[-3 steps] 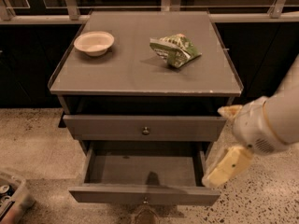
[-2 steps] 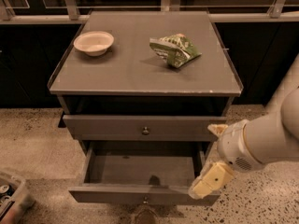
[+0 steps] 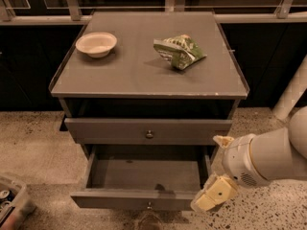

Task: Close middle drawer

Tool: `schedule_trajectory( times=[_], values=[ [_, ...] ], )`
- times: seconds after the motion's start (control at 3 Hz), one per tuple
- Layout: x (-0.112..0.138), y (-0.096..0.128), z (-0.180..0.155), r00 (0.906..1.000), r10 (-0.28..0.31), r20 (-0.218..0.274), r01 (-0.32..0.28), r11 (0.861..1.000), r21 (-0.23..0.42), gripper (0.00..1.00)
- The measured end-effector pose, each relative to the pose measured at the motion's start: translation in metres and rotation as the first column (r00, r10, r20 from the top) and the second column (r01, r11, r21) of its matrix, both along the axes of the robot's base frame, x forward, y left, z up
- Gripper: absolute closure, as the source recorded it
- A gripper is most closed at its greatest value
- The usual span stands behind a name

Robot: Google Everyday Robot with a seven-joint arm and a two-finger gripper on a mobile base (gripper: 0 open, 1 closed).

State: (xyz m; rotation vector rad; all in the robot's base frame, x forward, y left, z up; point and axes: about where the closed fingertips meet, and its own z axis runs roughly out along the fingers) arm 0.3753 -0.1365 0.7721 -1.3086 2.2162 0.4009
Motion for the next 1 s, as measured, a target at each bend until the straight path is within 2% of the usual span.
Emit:
schedule_trajectory(
  times=[0.33, 0.67, 1.0],
  values=[
    [-0.021, 0.006, -0.056, 0.9969, -0.060, -0.052, 0.063, 0.995, 0.071, 0.00],
    [-0.042, 0.013, -0.127, 0.9867, -0.122, -0.108, 0.130, 0.989, 0.070, 0.19],
    [-0.032, 0.006, -0.132, 0.9845, -0.165, -0.061, 0.168, 0.984, 0.054, 0.42]
  ],
)
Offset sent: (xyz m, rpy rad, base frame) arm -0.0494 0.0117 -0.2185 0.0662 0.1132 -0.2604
